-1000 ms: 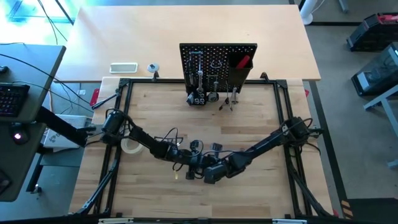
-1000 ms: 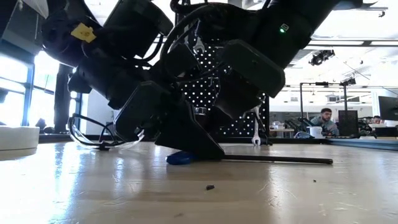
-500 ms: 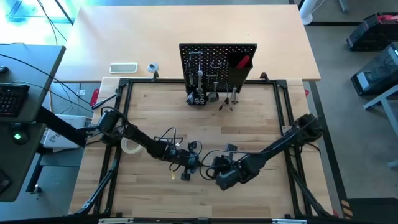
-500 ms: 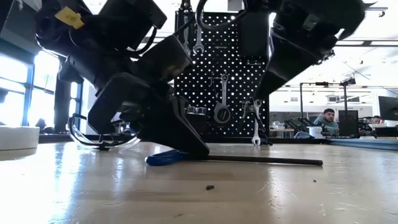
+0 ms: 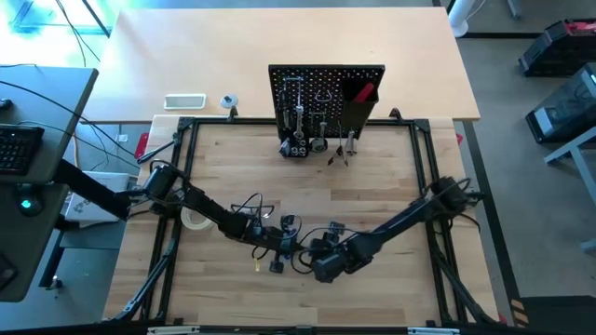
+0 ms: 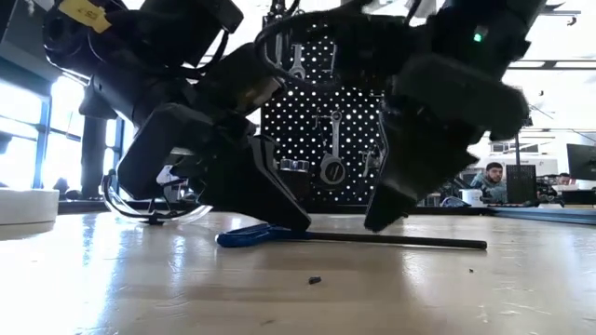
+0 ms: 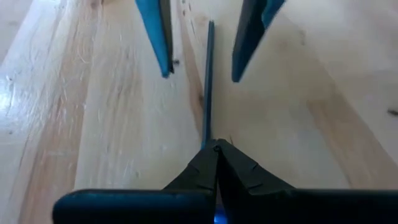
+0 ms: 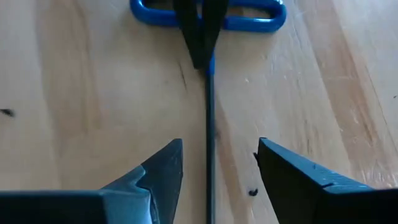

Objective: Hang tools onto peg board
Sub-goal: Put the pick tool into the black bin on the peg board

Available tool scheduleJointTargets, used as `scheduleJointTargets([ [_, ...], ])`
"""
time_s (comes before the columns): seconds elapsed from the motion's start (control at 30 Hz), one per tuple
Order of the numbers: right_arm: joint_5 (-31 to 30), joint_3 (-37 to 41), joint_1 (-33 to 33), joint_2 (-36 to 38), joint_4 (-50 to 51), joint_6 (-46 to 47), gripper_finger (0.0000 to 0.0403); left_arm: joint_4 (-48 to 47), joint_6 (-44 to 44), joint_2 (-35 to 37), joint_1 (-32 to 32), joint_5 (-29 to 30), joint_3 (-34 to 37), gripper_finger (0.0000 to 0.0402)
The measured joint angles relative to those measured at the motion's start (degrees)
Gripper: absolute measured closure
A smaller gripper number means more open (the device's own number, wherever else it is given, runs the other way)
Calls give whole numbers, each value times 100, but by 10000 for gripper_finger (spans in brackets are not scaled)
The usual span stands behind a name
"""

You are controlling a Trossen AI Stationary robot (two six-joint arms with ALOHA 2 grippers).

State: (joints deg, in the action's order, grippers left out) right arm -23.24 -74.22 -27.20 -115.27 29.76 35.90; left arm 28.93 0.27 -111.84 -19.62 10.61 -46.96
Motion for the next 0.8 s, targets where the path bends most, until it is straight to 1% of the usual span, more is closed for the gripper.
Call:
scheduleJointTargets([
  [0.13,-119,0,15,-15,-35,0,203,-194,1,14,4,-24,-10,400],
  [0.23,-74,0,28,-8,-42,2,203,-211,10,14,7,-90,-13,388],
  [0.37,243,0,118,-20,-135,-37,203,-161,39,16,7,-121,-13,358],
  [0.5,376,4,176,-26,-265,-137,212,-186,42,52,7,-111,-11,317],
  [0.57,376,4,226,-44,-342,-227,229,-256,42,102,10,-104,-7,297],
  [0.67,423,4,316,-216,-472,-298,266,-424,42,170,25,-25,-4,273],
  [0.8,760,-26,438,-500,-595,-293,321,-725,57,340,48,19,-2,253],
])
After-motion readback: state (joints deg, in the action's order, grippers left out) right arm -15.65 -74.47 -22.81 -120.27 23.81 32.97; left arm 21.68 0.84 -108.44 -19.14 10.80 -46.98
